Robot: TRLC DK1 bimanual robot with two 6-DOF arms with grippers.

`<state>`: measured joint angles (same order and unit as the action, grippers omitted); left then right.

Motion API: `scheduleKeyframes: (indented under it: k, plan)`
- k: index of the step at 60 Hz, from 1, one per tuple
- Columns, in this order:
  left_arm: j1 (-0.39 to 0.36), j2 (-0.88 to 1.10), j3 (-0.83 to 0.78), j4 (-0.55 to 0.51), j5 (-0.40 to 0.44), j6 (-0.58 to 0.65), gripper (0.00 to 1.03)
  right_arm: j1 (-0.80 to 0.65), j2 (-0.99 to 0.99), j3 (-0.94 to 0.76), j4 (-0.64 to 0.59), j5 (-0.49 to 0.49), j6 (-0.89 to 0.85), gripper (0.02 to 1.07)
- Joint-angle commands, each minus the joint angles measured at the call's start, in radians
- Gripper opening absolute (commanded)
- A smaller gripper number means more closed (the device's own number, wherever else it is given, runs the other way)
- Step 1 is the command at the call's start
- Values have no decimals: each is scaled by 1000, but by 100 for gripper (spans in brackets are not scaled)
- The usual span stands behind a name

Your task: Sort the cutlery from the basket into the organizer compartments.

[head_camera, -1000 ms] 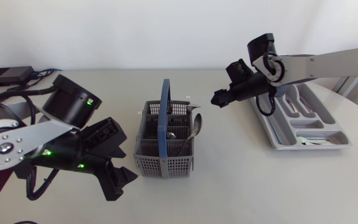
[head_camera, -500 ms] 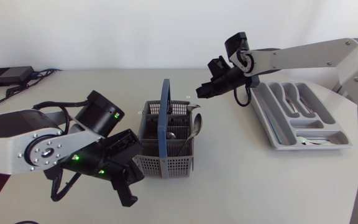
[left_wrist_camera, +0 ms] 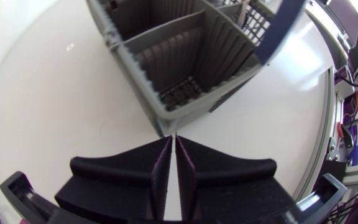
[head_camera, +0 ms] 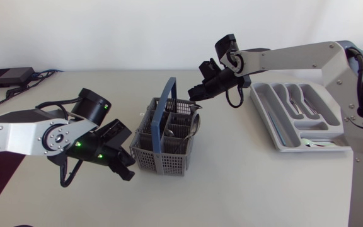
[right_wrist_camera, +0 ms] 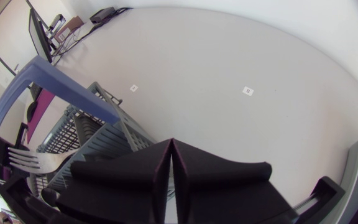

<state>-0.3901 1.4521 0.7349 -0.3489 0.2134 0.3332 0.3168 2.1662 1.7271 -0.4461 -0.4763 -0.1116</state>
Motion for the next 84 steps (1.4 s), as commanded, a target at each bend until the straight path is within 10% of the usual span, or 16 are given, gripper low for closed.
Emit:
scheduleKeyframes:
  k: [1, 29, 50, 84]
  plan:
    - [63, 37, 18, 16, 24, -5, 8, -8, 4, -6, -9, -13, 20, 9]
    - [143, -42, 20, -5, 127, 0, 8, -2, -117, -210, -39, -62, -10, 9]
    - [290, -256, 20, -251, 144, 168, 8, -21, -282, -448, -20, -64, -49, 9]
    - [120, -171, -5, -234, 201, 159, 8, -30, -229, -385, 70, -24, 13, 9]
